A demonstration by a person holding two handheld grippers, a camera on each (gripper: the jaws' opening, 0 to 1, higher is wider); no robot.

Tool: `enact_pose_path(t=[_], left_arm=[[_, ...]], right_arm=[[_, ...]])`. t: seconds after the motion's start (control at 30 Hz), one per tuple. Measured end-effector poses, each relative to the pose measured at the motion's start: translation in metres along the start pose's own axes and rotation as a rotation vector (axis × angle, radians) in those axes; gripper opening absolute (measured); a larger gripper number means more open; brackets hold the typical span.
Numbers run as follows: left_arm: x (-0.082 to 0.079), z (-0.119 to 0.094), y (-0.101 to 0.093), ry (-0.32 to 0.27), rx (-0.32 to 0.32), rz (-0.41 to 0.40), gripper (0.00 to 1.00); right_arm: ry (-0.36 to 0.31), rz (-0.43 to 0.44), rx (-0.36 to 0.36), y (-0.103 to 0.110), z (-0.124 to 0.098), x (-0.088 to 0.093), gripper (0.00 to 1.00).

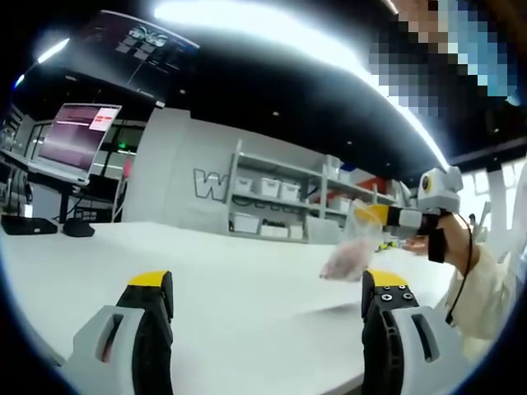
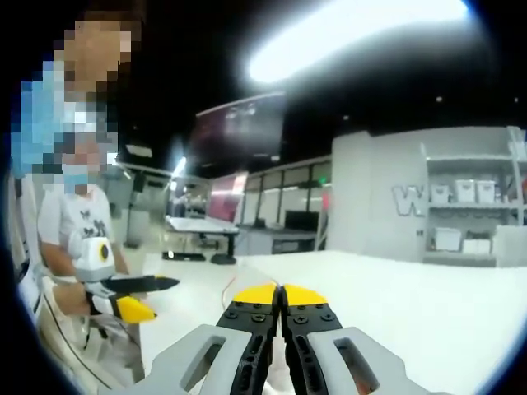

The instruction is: Open the resealable bag by pulling the two sides of the seal apart until the entire bag opening is separated and visibly accessible.

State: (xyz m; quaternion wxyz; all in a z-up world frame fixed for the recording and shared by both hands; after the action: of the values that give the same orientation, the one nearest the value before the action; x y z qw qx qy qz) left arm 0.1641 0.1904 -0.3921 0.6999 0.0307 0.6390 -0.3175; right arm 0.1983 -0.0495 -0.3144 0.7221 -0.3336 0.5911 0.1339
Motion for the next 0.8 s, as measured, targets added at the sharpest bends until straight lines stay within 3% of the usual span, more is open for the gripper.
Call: enact_pose_path(t=[0.8], left_arm=[[-0.002,0.001,-0.002,0.008,0.004,0.018,0.93]], right_arm=[[0.025,-0.026,-0.017,-0.016,0.012,-0.001,0.00]])
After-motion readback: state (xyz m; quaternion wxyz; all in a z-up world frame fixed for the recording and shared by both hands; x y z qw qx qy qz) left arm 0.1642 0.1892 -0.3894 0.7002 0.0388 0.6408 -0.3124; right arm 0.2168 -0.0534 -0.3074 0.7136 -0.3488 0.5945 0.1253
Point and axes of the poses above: the point that each gripper's makers call its tool centre point, and the gripper's own axes: z roughly forward along the fingers, y roughly to its left, x roughly out of its underside, the point moved 7 cm from there along -z, roughly backward along the fingers, and after that the axes turned 13 degrees about -z, right-handed, at the moved point
